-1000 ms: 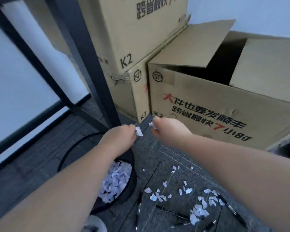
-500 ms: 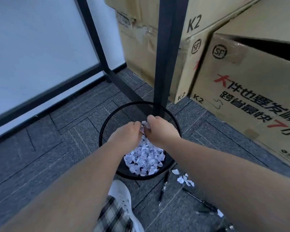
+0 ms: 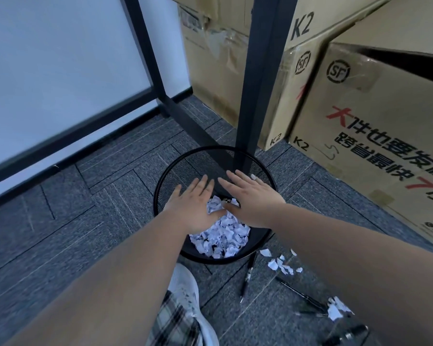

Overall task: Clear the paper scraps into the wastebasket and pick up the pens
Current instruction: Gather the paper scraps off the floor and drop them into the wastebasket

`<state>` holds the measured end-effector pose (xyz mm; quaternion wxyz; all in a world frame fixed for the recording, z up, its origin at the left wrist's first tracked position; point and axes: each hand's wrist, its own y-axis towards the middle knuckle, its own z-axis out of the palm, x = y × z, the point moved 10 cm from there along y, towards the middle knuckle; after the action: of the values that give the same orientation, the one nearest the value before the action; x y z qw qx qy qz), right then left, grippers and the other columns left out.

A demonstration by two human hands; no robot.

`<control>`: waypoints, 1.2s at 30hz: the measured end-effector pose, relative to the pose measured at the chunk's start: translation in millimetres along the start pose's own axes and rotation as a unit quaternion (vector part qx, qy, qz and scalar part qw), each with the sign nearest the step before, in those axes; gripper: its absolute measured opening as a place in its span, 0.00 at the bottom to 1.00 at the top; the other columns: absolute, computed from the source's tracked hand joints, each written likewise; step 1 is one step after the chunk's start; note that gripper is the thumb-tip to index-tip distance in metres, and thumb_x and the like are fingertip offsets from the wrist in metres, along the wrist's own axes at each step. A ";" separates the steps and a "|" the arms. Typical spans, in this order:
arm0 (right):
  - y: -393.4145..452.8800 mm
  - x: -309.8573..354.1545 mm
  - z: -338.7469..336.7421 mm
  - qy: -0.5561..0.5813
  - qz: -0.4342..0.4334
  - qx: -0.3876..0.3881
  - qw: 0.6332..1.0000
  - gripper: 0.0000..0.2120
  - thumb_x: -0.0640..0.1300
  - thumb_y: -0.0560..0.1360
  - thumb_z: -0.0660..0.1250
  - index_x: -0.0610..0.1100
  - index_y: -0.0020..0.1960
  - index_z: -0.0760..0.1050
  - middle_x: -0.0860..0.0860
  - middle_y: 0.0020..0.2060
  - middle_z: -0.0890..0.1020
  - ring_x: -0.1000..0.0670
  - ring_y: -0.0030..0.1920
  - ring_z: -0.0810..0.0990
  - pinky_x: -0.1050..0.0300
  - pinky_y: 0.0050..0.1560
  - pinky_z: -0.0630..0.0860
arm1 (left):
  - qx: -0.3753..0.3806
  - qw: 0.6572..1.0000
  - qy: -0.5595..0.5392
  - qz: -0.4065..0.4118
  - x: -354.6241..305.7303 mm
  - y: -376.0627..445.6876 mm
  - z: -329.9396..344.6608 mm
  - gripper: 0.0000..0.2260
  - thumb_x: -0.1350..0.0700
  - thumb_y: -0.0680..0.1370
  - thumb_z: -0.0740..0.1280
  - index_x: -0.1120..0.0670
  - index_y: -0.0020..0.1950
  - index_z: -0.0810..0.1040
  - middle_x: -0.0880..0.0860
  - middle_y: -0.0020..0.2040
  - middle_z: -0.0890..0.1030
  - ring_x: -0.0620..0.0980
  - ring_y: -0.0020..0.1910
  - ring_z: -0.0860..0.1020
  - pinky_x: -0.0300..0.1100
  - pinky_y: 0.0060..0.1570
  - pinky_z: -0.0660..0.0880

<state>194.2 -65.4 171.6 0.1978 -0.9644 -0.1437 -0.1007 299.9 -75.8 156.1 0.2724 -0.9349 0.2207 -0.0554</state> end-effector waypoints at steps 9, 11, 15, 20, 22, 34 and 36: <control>-12.6 1.0 -13.1 0.060 0.004 -0.005 0.998 0.28 0.58 0.80 0.52 0.61 0.75 0.44 0.57 0.76 0.43 0.55 0.76 0.41 0.50 0.73 0.50 | -0.007 0.999 0.031 -0.003 -5.5 -7.9 -14.9 0.35 0.32 0.76 0.44 0.49 0.76 0.38 0.49 0.77 0.37 0.49 0.76 0.38 0.57 0.73 0.42; -14.5 4.2 -19.5 0.090 0.007 0.005 0.996 0.27 0.48 0.81 0.54 0.60 0.76 0.46 0.59 0.76 0.44 0.55 0.76 0.47 0.52 0.67 0.63 | -0.010 1.000 0.025 -0.004 -4.9 -8.0 -20.7 0.34 0.34 0.77 0.45 0.48 0.76 0.39 0.49 0.77 0.37 0.49 0.76 0.38 0.57 0.73 0.42; -13.8 9.8 -22.8 0.054 -0.002 0.029 0.998 0.40 0.31 0.75 0.55 0.60 0.76 0.42 0.58 0.76 0.42 0.56 0.75 0.42 0.52 0.67 0.61 | -0.009 1.000 0.021 -0.010 -4.3 -9.1 -27.1 0.34 0.34 0.77 0.45 0.49 0.76 0.39 0.49 0.77 0.37 0.48 0.75 0.38 0.58 0.73 0.41; -19.9 5.0 -26.0 0.025 -0.003 0.030 0.999 0.42 0.27 0.73 0.55 0.58 0.76 0.44 0.58 0.76 0.41 0.56 0.75 0.40 0.50 0.69 0.61 | -0.014 0.999 0.036 -0.007 -11.8 -14.4 -35.2 0.33 0.35 0.77 0.45 0.49 0.76 0.38 0.48 0.77 0.37 0.48 0.75 0.38 0.58 0.73 0.42; -25.1 6.7 -29.0 0.014 -0.015 0.037 0.999 0.42 0.26 0.73 0.56 0.57 0.76 0.45 0.57 0.76 0.41 0.56 0.75 0.41 0.50 0.68 0.62 | -0.013 0.999 0.038 -0.007 -13.9 -15.8 -40.4 0.33 0.35 0.77 0.46 0.49 0.76 0.38 0.48 0.77 0.37 0.48 0.75 0.38 0.58 0.73 0.41; -35.2 8.8 -47.6 -0.037 0.014 0.038 0.999 0.32 0.28 0.75 0.54 0.50 0.74 0.58 0.57 0.76 0.43 0.38 0.61 0.72 0.51 0.42 0.70 | -0.014 0.999 0.042 -0.013 -18.9 -24.6 -62.4 0.32 0.36 0.78 0.45 0.48 0.76 0.39 0.48 0.77 0.38 0.47 0.75 0.38 0.57 0.73 0.41; -32.6 10.9 -46.2 -0.049 -0.001 0.025 0.998 0.29 0.28 0.75 0.56 0.47 0.73 0.61 0.55 0.77 0.45 0.40 0.66 0.69 0.51 0.44 0.70 | -0.013 0.999 0.048 -0.015 -16.6 -23.1 -61.6 0.32 0.35 0.78 0.45 0.48 0.76 0.38 0.48 0.77 0.38 0.47 0.75 0.38 0.57 0.73 0.41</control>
<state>187.8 -53.1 227.5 0.2146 -0.9628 -0.1567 -0.0498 280.1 -80.9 220.8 0.2484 -0.9377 0.2207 -0.1016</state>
